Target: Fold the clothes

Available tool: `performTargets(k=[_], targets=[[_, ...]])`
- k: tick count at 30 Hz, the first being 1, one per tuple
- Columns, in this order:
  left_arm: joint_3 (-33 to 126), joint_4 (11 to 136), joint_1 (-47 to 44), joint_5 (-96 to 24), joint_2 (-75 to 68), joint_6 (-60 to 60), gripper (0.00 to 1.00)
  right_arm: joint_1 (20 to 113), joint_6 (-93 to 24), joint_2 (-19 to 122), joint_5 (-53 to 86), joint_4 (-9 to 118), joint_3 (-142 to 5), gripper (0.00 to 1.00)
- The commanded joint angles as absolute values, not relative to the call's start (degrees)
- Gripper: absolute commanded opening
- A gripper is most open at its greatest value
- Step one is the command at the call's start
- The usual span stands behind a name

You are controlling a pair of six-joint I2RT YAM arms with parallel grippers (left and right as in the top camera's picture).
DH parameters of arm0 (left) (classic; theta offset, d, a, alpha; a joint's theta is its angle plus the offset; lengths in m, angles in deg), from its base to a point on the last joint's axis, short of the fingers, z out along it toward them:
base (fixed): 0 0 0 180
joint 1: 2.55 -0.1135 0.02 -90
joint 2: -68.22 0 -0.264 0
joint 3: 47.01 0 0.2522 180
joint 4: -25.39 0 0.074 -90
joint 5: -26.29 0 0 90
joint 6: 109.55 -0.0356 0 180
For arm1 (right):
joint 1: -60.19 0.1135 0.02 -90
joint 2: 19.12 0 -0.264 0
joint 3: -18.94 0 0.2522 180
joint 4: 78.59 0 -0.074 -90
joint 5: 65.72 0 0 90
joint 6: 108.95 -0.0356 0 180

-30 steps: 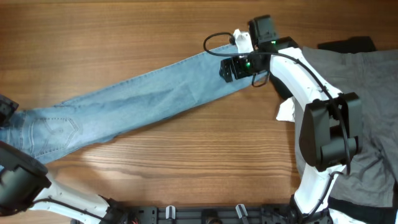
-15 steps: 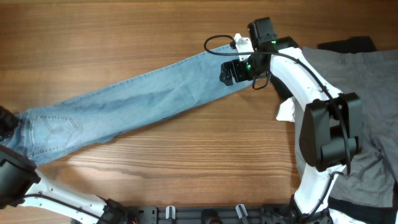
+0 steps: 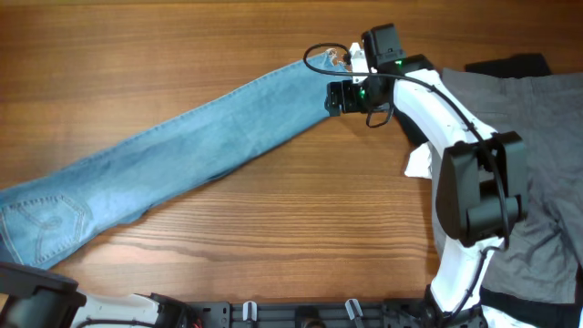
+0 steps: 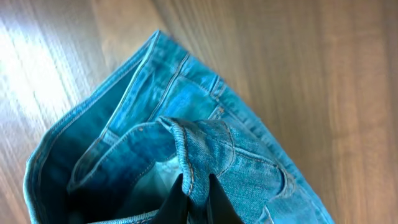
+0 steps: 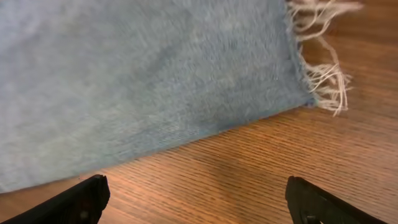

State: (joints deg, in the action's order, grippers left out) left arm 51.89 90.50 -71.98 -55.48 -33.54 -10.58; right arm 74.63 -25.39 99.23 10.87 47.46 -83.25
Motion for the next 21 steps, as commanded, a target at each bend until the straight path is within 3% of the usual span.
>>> performTargets(k=[1,5,8,9,12,13,14,15,16,18,21], targets=[[52.09,91.12,-71.78,-58.25,-33.58,-8.48,0.04,74.37,-24.54,100.69,12.60,48.90,-83.38,0.96],[52.09,91.12,-71.78,-55.44,-33.58,-7.25,0.04,72.29,-26.24,100.93,14.96,55.61,-83.38,0.69],[52.09,91.09,-71.78,-55.44,-33.58,-7.25,0.04,70.21,-26.59,103.62,15.42,59.02,-83.38,0.70],[52.09,91.12,-71.78,-55.44,-33.58,-7.27,0.04,69.78,-25.96,105.15,14.08,60.27,-83.38,0.75],[52.09,91.36,-71.78,-55.44,-33.58,-7.27,0.04,69.75,-15.97,108.02,2.21,64.99,-83.38,0.76],[52.09,91.62,-71.78,-55.44,-33.58,-7.30,0.04,69.86,-13.61,108.30,-1.74,66.85,-83.38,0.67],[52.09,91.77,-71.78,-55.44,-33.58,-7.30,0.04,69.86,-13.48,108.30,-1.68,67.39,-83.38,0.51],[52.09,91.79,-71.78,-55.41,-33.58,-7.30,0.04,69.84,-13.63,108.30,-0.76,67.44,-83.38,0.26],[52.09,91.77,-71.78,-55.44,-33.58,-7.32,0.04,69.45,-16.03,108.30,0.31,67.11,-83.38,0.13],[52.09,91.75,-71.78,-55.44,-33.58,-7.32,0.04,68.01,-19.66,107.62,0.55,66.78,-83.38,0.04],[52.09,91.77,-71.78,-55.44,-33.56,-7.30,0.04,63.42,-29.15,102.60,9.73,60.71,-83.38,0.04]])
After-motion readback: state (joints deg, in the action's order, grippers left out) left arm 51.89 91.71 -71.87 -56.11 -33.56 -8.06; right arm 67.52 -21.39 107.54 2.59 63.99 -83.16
